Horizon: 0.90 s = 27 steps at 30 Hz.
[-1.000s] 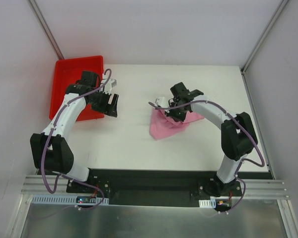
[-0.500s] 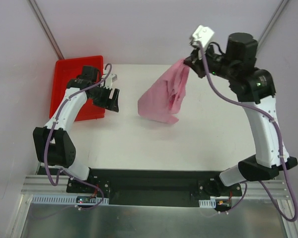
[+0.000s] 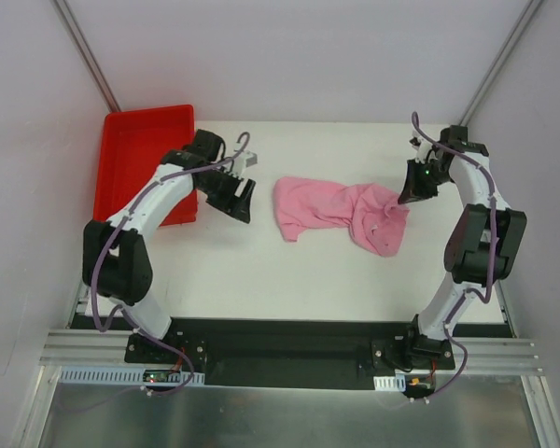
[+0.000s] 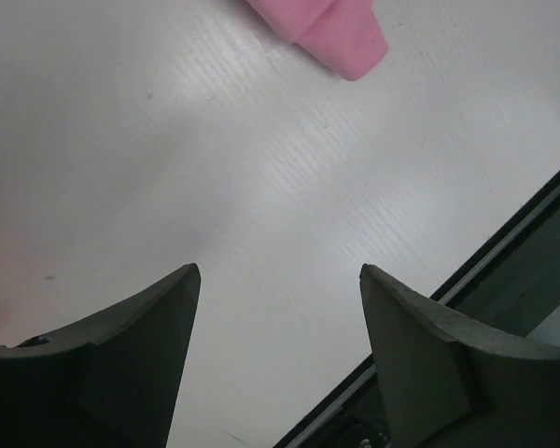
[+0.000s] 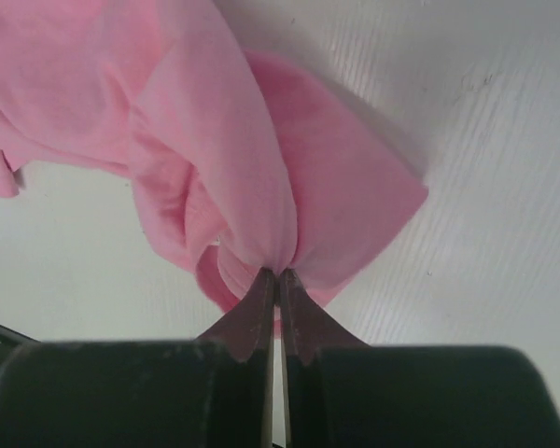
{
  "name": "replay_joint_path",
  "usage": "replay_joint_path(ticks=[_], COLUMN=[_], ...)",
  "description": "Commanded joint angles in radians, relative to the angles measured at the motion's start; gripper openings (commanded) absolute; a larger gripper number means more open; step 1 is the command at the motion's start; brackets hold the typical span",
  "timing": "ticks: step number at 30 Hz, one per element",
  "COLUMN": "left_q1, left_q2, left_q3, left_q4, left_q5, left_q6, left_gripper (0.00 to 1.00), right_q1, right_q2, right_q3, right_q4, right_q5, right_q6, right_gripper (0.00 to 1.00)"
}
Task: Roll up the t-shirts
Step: Flatten out the T-shirt at the center of the board.
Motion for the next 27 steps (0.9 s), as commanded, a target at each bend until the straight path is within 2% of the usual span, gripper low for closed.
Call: replay_joint_path(ticks=[1, 2, 5, 11, 15, 19, 23, 24, 27], left_q1=[-0.152, -0.173, -0.212, -0.232, -0.242, -0.242, -0.244, -0.244, -0.227], left_q2=[0.12, 0.149, 0.264, 0.491, 0.562, 0.608, 0.631, 0.619, 0.523], left_q3=[0.054, 0.072, 0.157, 0.355, 0.417, 0.457, 0.503, 0.507, 0.481], left_q4=[0.064, 0.073, 0.101, 0.101, 0.104, 0.103, 0.095, 0.087, 0.057], left_q5=[-0.093, -0.175, -0.239, -0.205, -0.185, -0.136, -0.081, -0.083, -0.081], left_q6=[0.009, 0.003, -0.045, -0.088, -0.097, -0.09, -0.079, -0.073, -0.053], left_gripper=[0.69, 0.68, 0.67, 0.62, 0.52, 0.5, 0.26, 0.14, 0.0], right_q1=[0.025, 0.026, 0.025, 0.02, 0.019, 0.019, 0.019, 0.02, 0.019], right_q2=[-0.147, -0.152, -0.167, -0.222, -0.264, -0.282, -0.284, -0.284, -0.288], right_q3=[0.05, 0.05, 0.033, -0.053, -0.102, -0.147, -0.156, -0.153, -0.124], right_q4=[0.002, 0.002, -0.001, 0.011, 0.011, 0.016, 0.011, 0.011, 0.006], right_q5=[-0.059, -0.06, -0.06, -0.074, -0.073, -0.059, -0.036, -0.034, -0.039], right_q6=[0.077, 0.077, 0.071, 0.082, 0.082, 0.083, 0.082, 0.079, 0.076], right_gripper=[0.01, 0.01, 0.01, 0.01, 0.01, 0.01, 0.01, 0.01, 0.01])
